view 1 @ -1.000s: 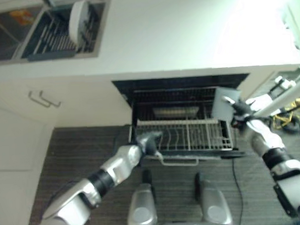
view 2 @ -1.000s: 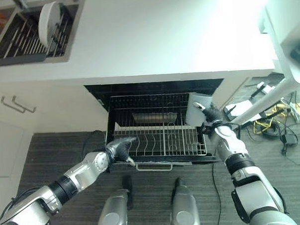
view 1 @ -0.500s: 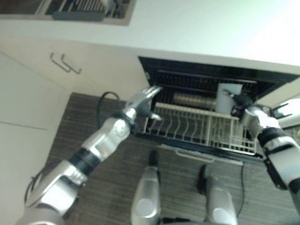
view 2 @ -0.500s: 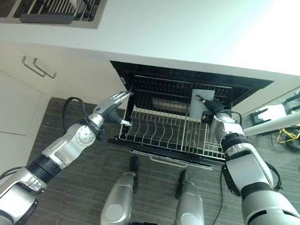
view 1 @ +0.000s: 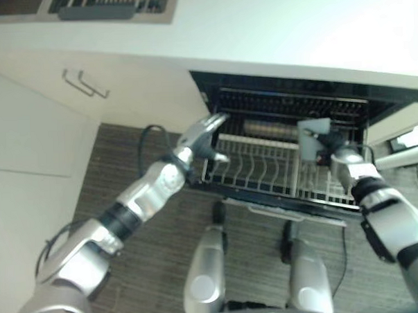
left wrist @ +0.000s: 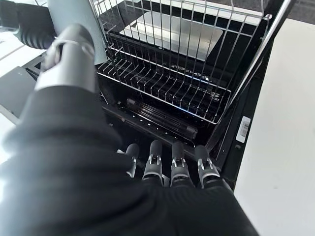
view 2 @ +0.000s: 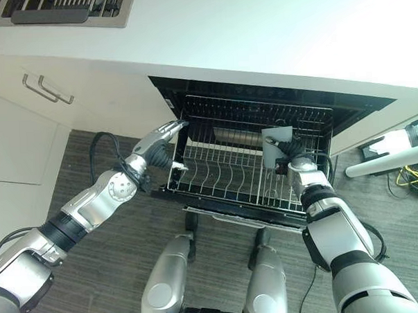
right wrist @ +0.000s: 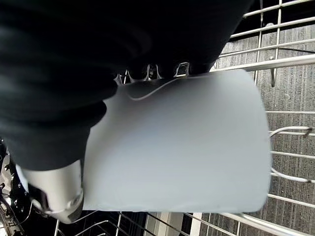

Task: Place the dishes in the dishwasher.

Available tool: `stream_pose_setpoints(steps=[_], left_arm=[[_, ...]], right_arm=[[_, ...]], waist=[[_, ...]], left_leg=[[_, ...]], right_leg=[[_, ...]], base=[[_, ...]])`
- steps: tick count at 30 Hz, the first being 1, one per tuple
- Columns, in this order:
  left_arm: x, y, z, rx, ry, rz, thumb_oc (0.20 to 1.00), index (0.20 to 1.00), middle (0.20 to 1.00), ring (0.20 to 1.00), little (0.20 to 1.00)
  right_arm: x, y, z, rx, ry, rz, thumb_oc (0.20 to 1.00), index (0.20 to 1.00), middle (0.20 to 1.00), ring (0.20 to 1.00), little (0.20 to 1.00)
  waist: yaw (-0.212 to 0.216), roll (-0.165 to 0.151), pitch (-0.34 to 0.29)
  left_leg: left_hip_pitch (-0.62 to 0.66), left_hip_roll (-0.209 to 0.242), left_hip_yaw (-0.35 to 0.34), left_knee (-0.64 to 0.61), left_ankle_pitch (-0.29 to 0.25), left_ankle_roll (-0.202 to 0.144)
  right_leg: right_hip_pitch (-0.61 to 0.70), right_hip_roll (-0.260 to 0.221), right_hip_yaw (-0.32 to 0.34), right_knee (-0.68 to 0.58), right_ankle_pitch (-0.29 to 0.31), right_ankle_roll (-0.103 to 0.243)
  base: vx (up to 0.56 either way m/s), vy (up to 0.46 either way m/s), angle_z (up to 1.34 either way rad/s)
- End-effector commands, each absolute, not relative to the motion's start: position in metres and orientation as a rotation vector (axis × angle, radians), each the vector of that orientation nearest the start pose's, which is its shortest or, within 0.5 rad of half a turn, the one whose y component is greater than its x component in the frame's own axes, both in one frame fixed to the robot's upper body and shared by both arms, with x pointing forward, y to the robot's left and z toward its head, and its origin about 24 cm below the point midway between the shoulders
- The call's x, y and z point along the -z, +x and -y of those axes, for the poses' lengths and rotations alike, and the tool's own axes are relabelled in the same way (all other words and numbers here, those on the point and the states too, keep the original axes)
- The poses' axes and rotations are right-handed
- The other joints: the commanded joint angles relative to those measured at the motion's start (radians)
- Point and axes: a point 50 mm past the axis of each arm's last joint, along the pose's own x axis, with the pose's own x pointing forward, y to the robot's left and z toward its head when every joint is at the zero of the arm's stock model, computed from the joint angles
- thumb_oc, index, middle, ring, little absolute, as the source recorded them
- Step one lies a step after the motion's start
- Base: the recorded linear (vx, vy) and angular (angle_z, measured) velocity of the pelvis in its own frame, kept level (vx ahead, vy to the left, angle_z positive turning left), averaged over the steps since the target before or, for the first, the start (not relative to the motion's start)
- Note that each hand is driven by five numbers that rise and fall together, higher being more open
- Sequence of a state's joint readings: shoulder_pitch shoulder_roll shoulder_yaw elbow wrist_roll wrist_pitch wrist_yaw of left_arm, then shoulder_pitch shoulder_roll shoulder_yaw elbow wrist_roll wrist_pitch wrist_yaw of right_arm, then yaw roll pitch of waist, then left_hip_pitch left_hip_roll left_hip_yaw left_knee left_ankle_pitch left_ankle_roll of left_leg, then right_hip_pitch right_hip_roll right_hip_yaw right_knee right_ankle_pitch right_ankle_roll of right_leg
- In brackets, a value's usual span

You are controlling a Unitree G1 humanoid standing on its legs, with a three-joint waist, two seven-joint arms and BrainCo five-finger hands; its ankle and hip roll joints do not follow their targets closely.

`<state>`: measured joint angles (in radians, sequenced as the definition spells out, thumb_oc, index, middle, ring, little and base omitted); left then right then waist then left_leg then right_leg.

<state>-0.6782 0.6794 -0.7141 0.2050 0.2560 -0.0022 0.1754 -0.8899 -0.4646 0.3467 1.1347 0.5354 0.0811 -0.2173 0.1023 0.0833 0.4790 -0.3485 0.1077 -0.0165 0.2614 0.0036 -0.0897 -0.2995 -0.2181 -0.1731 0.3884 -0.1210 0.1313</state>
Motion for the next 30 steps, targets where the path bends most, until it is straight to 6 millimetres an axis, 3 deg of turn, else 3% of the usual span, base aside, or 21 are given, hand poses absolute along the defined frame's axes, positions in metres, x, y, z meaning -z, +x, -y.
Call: stream_pose_setpoints(steps=[1,8,9,10,11,21,25,30], left_arm=[[-0.160,0.331,-0.118,0.304,1.081,0.558,1.000,1.000,1.000,1.000,1.000],[-0.152,0.330,-0.114,0.294,1.069,0.552,1.000,1.000,1.000,1.000,1.000],[-0.151,0.330,-0.113,0.291,1.067,0.552,1.000,1.000,1.000,1.000,1.000],[-0.151,0.330,-0.113,0.288,1.064,0.551,1.000,1.000,1.000,1.000,1.000],[-0.151,0.330,-0.113,0.284,1.061,0.550,1.000,1.000,1.000,1.000,1.000],[-0.143,0.325,-0.110,0.288,1.043,0.538,1.000,1.000,1.000,1.000,1.000],[-0.139,0.323,-0.107,0.294,1.032,0.535,1.000,1.000,1.000,1.000,1.000],[-0.136,0.320,-0.108,0.298,1.025,0.523,1.000,1.000,1.000,1.000,1.000]], right_arm=[[-0.101,0.389,0.248,0.396,-0.313,-0.231,0.200,0.200,0.200,0.200,0.200],[-0.091,0.383,0.247,0.533,-0.453,-0.246,0.200,0.200,0.200,0.200,0.200],[-0.090,0.382,0.247,0.555,-0.452,-0.250,0.269,0.269,0.269,0.269,0.269],[-0.090,0.381,0.247,0.573,-0.455,-0.254,0.598,0.598,0.598,0.598,0.598],[-0.090,0.381,0.248,0.588,-0.460,-0.253,1.000,1.000,1.000,1.000,1.000],[-0.097,0.366,0.274,0.957,-0.549,-0.237,1.000,1.000,1.000,1.000,1.000],[-0.114,0.368,0.271,1.052,-0.550,-0.084,1.000,1.000,1.000,1.000,1.000],[-0.121,0.371,0.263,1.042,-0.518,-0.003,1.000,1.000,1.000,1.000,1.000]], waist=[[-0.005,0.004,-0.019],[-0.017,0.012,-0.011],[-0.018,0.013,-0.010],[-0.019,0.014,-0.009],[-0.020,0.015,-0.009],[-0.029,0.031,-0.004],[-0.030,0.041,-0.004],[-0.034,0.047,-0.008]], left_leg=[[-0.009,0.056,0.025,0.039,-0.006,0.002],[-0.007,0.058,0.039,0.039,-0.011,0.004],[-0.007,0.058,0.041,0.039,-0.011,0.004],[-0.008,0.058,0.042,0.039,-0.012,0.004],[-0.009,0.058,0.043,0.039,-0.012,0.004],[-0.009,0.057,0.059,0.039,-0.020,0.008],[-0.007,0.055,0.063,0.039,-0.022,0.008],[-0.004,0.052,0.069,0.039,-0.026,0.010]], right_leg=[[0.040,-0.063,0.001,-0.088,0.116,0.030],[0.031,-0.062,0.006,-0.088,0.119,0.031],[0.030,-0.061,0.007,-0.088,0.119,0.030],[0.029,-0.061,0.008,-0.088,0.119,0.030],[0.028,-0.061,0.009,-0.088,0.119,0.030],[0.020,-0.065,0.009,-0.088,0.121,0.031],[0.019,-0.066,0.010,-0.088,0.120,0.029],[0.020,-0.070,0.013,-0.088,0.117,0.028]], base=[[0.00,0.000,0.00],[-0.02,0.023,-0.02],[-0.02,0.031,-0.02],[-0.02,0.029,-0.04],[-0.02,0.029,-0.10],[-0.01,0.012,-0.04],[0.01,0.029,-0.01],[0.02,0.031,-0.10]])
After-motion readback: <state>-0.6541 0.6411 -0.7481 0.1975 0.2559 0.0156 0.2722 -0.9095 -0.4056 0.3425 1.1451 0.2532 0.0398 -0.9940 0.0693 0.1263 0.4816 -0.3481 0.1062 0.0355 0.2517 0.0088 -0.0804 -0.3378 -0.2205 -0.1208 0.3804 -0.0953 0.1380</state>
